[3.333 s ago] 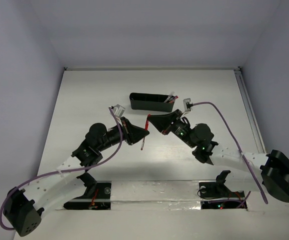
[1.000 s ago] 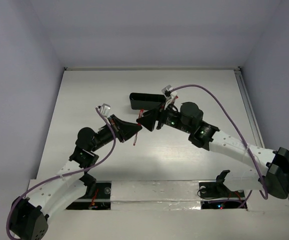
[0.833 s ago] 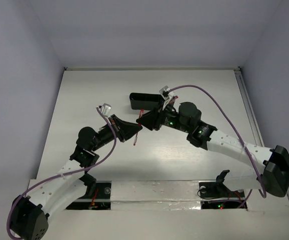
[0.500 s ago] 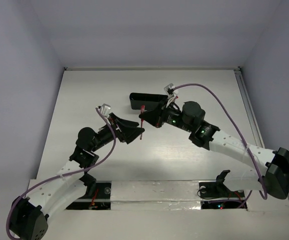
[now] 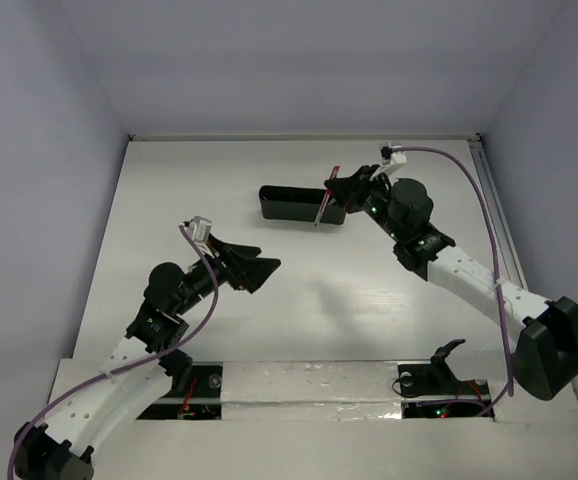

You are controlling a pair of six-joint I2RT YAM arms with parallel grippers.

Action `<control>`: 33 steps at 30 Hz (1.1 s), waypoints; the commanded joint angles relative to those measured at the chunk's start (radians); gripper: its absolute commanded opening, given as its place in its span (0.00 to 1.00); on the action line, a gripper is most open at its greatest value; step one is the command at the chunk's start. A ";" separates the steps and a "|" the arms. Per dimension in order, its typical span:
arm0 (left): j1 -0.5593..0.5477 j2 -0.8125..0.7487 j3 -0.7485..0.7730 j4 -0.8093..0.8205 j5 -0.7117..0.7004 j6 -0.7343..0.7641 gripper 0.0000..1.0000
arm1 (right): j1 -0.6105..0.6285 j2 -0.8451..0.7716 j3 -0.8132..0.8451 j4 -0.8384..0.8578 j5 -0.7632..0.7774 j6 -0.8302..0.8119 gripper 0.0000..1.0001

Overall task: Sort the stationery into containers
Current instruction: Place the pen in the storage box.

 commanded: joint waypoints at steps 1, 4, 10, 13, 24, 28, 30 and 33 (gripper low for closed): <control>-0.001 -0.023 -0.001 -0.031 -0.088 0.043 0.99 | -0.061 0.046 0.049 0.057 0.162 -0.068 0.00; -0.001 -0.025 -0.026 -0.054 -0.170 0.056 0.99 | -0.110 0.112 0.072 0.091 0.210 -0.090 0.00; -0.001 -0.044 -0.098 0.010 -0.243 0.091 0.99 | -0.124 0.284 0.165 0.160 0.271 -0.231 0.00; -0.001 -0.032 -0.134 0.077 -0.202 0.102 0.99 | -0.124 0.363 0.216 0.179 0.278 -0.280 0.00; -0.001 0.015 -0.168 0.137 -0.168 0.106 0.99 | -0.124 0.506 0.265 0.238 0.299 -0.265 0.00; -0.001 0.006 -0.170 0.147 -0.168 0.102 0.99 | -0.124 0.525 0.221 0.295 0.267 -0.253 0.01; -0.001 0.005 -0.167 0.147 -0.168 0.097 0.99 | -0.124 0.517 0.202 0.323 0.258 -0.240 0.04; -0.001 0.000 -0.158 0.141 -0.167 0.088 0.99 | -0.124 0.500 0.175 0.338 0.232 -0.236 0.31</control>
